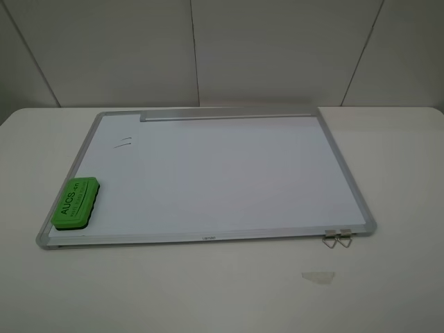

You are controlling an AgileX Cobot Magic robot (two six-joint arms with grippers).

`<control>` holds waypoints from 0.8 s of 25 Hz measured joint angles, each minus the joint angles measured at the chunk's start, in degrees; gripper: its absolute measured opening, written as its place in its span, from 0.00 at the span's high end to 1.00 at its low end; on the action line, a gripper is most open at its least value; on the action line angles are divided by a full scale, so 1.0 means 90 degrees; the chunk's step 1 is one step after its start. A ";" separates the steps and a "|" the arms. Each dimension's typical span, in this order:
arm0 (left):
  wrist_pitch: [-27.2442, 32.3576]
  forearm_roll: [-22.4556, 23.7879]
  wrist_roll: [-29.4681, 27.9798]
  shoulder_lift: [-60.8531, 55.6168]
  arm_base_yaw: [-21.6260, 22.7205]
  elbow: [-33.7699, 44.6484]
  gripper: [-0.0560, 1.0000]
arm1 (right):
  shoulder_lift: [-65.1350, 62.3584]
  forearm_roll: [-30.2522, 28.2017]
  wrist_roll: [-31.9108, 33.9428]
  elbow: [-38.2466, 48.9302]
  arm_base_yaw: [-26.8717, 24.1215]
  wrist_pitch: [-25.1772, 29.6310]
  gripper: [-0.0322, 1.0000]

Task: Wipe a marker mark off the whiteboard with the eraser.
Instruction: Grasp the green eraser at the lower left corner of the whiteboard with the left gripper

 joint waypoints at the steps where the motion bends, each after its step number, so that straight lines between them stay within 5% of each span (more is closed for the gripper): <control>1: 0.0000 0.0000 0.0000 0.0000 0.0000 0.0000 0.26 | 0.0000 0.0000 0.0000 0.0000 0.0000 0.0000 0.18; 11: 0.0000 0.0000 -0.0049 0.0000 0.0000 0.0000 0.26 | 0.0000 0.0000 0.0000 0.0000 0.0000 0.0000 0.18; 20: 0.0143 0.0002 -0.0967 0.0326 0.0000 -0.0188 0.26 | 0.0000 0.0000 0.0000 0.0000 0.0000 0.0000 0.18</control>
